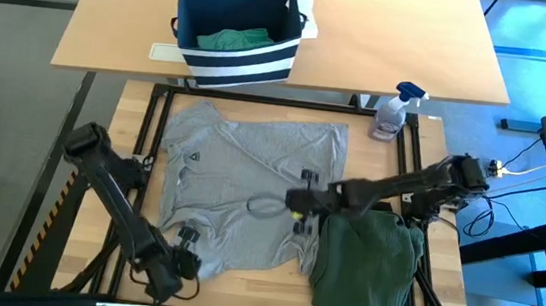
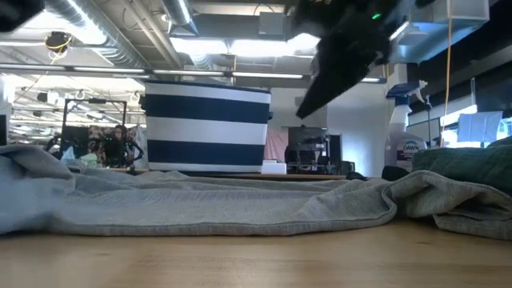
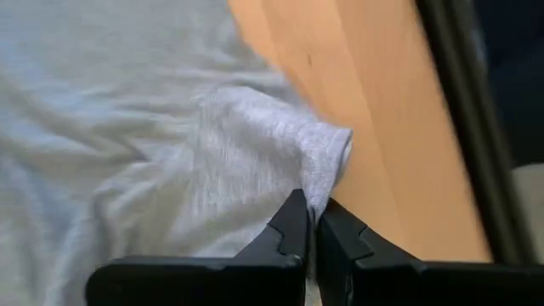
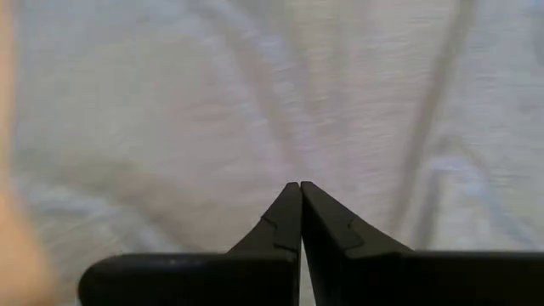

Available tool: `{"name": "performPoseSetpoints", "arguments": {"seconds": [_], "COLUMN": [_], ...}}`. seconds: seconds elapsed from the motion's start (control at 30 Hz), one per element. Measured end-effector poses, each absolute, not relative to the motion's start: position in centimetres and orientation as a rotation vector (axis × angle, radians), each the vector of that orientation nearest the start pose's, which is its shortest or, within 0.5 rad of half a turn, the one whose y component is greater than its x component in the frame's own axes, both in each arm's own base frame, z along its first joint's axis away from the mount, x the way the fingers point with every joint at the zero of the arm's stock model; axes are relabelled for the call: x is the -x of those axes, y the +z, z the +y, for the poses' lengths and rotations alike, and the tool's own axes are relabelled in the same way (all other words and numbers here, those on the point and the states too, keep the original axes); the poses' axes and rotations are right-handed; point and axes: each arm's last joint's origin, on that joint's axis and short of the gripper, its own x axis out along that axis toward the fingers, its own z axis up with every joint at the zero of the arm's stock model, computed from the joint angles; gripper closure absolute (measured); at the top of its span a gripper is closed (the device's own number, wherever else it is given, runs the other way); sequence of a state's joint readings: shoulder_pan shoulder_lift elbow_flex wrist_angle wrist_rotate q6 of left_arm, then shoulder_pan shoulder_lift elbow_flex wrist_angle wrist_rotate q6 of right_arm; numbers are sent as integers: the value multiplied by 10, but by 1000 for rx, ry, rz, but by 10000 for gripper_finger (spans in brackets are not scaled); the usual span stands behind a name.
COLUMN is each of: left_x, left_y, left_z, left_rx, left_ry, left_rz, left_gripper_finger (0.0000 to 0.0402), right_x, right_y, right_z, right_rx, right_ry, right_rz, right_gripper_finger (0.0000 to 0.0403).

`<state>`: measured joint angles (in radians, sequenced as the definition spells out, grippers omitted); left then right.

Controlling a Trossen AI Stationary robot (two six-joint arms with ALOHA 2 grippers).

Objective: Fold Laundry from Bin
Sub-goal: Fold the gray shirt

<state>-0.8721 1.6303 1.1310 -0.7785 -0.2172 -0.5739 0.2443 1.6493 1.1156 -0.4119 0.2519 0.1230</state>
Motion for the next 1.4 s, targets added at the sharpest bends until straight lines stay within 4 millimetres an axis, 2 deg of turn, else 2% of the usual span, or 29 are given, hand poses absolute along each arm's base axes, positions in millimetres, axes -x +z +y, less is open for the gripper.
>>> {"name": "performPoseSetpoints", "arguments": {"seconds": [0.23, 0.5, 0.63, 0.8, 1.0, 1.13, 1.23, 1.4], "left_x": [-181, -155, -144, -135, -129, -125, -122, -118], "left_y": [259, 282, 287, 294, 298, 300, 302, 305], "left_z": [-201, -170, -157, -144, -128, -121, -118, -114], "left_rx": [-69, -8, 29, 90, 132, 155, 176, 232], "left_ry": [-128, -7, 82, 175, 299, 361, 372, 396], "left_rz": [1120, 1171, 1219, 1226, 1246, 1265, 1274, 1264], "left_gripper_finger": [401, 401, 401, 401, 401, 401, 401, 402], "right_x": [-315, -299, -296, -300, -304, -301, -295, -287], "right_y": [205, 194, 181, 162, 158, 162, 165, 164], "right_z": [120, 159, 174, 187, 194, 199, 207, 208], "right_rx": [170, 102, 87, 65, 25, 27, 58, 105], "right_ry": [24, 69, 73, 78, 133, 158, 165, 77], "right_rz": [971, 1011, 1040, 1043, 1012, 1058, 1087, 1108], "right_gripper_finger": [395, 385, 340, 250, 163, 139, 138, 143]}}
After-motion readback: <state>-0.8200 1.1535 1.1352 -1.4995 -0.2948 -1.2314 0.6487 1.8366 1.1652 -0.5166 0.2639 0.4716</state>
